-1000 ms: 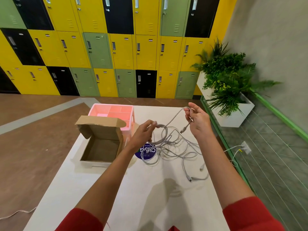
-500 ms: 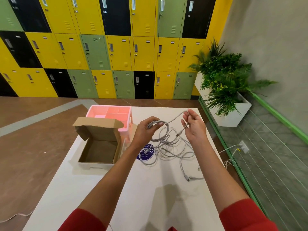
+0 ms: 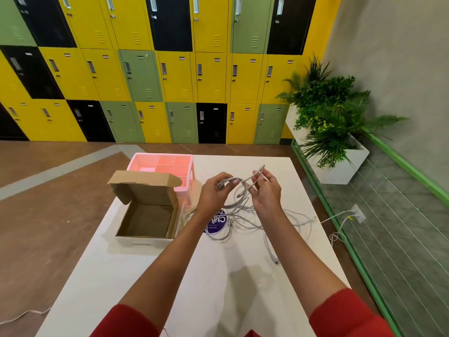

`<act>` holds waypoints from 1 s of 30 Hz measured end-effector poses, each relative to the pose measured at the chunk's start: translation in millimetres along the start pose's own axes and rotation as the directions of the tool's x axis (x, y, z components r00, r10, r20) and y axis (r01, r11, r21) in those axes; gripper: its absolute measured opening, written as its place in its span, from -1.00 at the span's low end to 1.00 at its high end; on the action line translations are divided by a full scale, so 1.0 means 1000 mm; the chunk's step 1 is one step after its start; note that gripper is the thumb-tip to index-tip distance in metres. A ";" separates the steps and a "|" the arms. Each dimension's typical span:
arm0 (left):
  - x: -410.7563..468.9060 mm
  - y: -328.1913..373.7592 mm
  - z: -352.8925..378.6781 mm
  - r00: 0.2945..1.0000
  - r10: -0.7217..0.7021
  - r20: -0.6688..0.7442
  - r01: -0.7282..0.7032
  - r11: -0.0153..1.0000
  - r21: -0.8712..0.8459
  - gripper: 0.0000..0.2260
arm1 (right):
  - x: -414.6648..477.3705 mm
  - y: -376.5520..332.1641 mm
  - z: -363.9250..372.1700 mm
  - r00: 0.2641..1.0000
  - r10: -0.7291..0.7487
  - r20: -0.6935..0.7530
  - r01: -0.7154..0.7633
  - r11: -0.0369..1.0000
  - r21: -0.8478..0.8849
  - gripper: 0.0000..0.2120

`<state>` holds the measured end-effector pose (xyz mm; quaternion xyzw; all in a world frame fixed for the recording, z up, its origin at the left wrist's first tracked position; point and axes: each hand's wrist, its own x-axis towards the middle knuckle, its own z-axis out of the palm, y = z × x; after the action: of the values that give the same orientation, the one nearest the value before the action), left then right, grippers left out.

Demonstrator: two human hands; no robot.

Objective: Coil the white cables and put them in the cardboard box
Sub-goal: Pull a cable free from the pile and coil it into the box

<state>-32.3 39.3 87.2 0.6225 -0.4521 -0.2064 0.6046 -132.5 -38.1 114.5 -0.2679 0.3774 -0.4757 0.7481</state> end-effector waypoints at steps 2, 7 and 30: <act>0.002 -0.002 -0.002 1.000 0.002 -0.018 -0.002 1.000 0.025 -0.90 | -0.006 0.002 0.000 0.998 0.025 0.055 -0.022 0.998 -0.065 -0.78; 0.006 -0.006 -0.005 0.998 -0.015 -0.053 0.017 0.998 0.055 -0.87 | -0.019 0.006 -0.008 0.969 0.140 0.203 -0.037 0.898 -0.438 -0.77; 0.013 -0.004 -0.006 0.995 -0.016 -0.101 0.027 0.994 0.105 -0.88 | -0.013 -0.008 -0.010 0.863 0.261 0.433 0.144 0.695 -0.704 -0.62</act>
<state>-19.9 31.9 88.1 0.6682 -0.4247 -0.1571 0.5902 -147.8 -29.9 118.5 -0.6387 0.3327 -0.1789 0.6703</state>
